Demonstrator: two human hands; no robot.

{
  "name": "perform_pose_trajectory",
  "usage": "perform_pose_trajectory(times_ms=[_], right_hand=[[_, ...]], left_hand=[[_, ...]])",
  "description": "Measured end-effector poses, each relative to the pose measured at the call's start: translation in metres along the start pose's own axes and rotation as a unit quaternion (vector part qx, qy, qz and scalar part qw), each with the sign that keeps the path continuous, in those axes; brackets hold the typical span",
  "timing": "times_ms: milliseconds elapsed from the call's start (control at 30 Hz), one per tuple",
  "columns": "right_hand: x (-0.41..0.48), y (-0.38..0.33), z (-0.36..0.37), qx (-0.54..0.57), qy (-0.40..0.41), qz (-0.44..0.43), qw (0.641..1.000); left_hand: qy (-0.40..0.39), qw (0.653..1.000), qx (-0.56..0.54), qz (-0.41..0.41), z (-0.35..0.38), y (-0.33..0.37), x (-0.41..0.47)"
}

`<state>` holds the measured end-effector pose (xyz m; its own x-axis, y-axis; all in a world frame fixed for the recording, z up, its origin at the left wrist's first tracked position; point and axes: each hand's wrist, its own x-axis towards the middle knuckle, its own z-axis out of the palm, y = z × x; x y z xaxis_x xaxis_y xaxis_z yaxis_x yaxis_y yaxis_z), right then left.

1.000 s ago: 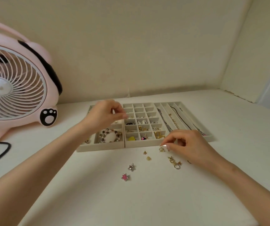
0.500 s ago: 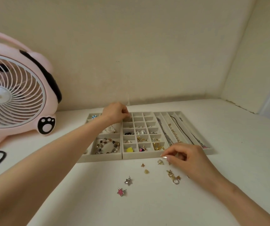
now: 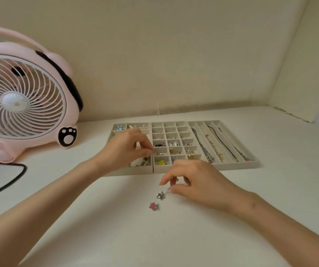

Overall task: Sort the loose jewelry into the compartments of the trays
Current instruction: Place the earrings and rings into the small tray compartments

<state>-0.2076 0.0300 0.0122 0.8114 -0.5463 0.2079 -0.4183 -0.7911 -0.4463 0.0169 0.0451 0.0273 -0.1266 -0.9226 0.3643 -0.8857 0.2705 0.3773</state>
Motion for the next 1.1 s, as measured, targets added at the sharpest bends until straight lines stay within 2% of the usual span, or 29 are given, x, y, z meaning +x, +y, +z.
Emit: perform_pose_trajectory(times_ms=[233, 400, 600, 733, 967, 1100], right_hand=[[0.012, -0.004, 0.017, -0.008, -0.015, 0.017, 1.0], [0.008, -0.001, 0.015, 0.001, 0.01, 0.047, 0.999], [-0.001, 0.004, 0.008, 0.074, 0.025, 0.073, 0.994], [-0.004, 0.005, 0.003, 0.16, 0.038, 0.098, 0.981], [0.006, 0.013, -0.015, 0.259, 0.08, 0.127, 0.954], [0.02, 0.023, -0.029, 0.266, 0.107, 0.143, 0.947]], left_hand=[[-0.105, 0.987, -0.12, 0.011, -0.011, 0.021, -0.05], [-0.149, 0.984, -0.079, 0.063, 0.006, 0.025, -0.065], [-0.12, 0.987, -0.031, 0.104, 0.023, 0.021, -0.066], [-0.114, 0.988, -0.055, 0.093, 0.019, 0.025, -0.061], [-0.018, 0.98, -0.194, -0.047, 0.001, 0.02, 0.0], [0.005, 0.969, -0.235, -0.082, 0.006, 0.001, 0.052]])
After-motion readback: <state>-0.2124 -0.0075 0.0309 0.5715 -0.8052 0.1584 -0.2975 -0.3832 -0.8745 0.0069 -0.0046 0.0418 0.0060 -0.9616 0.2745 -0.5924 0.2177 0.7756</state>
